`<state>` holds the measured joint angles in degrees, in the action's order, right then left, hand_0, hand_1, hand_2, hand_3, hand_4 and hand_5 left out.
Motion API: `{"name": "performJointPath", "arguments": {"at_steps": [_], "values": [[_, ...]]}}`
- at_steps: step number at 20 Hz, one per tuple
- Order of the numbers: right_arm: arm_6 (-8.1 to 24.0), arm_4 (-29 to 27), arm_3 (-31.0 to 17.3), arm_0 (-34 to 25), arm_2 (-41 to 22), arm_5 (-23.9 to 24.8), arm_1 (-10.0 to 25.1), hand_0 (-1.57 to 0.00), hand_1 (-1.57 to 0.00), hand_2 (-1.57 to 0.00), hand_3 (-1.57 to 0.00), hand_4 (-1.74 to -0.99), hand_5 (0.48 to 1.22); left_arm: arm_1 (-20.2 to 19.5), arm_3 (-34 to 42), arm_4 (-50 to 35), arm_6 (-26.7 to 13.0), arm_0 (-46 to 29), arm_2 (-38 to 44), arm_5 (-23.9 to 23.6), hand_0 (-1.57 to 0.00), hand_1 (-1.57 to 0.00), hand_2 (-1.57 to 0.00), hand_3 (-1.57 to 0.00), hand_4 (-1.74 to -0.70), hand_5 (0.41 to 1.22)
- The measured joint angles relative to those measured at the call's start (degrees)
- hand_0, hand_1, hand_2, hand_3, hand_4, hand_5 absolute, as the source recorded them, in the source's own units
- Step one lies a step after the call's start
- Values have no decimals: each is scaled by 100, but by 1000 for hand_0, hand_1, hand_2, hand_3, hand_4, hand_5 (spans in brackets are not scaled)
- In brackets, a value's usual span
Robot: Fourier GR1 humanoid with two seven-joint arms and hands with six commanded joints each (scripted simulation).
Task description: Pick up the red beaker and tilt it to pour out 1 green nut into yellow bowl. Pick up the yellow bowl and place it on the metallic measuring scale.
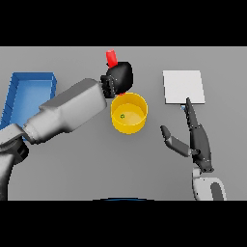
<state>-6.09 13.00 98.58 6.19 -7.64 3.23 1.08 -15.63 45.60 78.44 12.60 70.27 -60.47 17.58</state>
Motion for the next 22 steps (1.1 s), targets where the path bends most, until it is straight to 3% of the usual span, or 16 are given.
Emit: {"name": "performJointPath", "arguments": {"at_steps": [3,5,7,11,15,17,19,22], "values": [[-48,-10,18,60,33,-13,57,1,1,1,1,-1133,575,65,9,262,39,302,-183,-7,-1571,-1571,-1571,-1570,-1733,1221],[81,11,10,14,55,25,59,1,1,1,1,-1137,568,65,-25,358,239,617,-232,-33,-1571,-1571,-1571,-1570,-1731,1221],[-13,17,28,98,9,27,5,1,1,1,1,-1135,563,-28,-269,463,434,1219,-174,-38,-1571,-1571,-1571,-1571,-1728,1221],[80,20,-86,-108,17,15,10,1,1,1,1,-1128,554,-348,-884,195,421,1884,519,-383,-1571,-1571,-1571,-1571,-1720,1221],[-72,-63,-98,-110,-16,-98,21,1,1,1,1,-1102,572,-593,-1815,-508,-177,2336,1715,-216,-1571,-1571,-1571,-1523,-1731,1221],[-133,-16,-115,-128,-56,-108,39,1,1,1,1,-1105,578,-953,-2209,-1316,-480,2443,2739,59,-1571,-1571,-1571,-1509,-1735,1221],[20,-81,-178,-241,-28,-117,12,1,1,1,1,-1116,582,-1228,-2644,-2125,-769,2345,3690,155,-1571,-1571,-1571,-1520,-1737,1221],[-120,-37,-190,-277,-37,-111,64,1,1,1,1,-1125,601,-1699,-3045,-3115,-930,2003,4760,-50,-1571,-1571,-1571,-1545,-1739,1221]]}}
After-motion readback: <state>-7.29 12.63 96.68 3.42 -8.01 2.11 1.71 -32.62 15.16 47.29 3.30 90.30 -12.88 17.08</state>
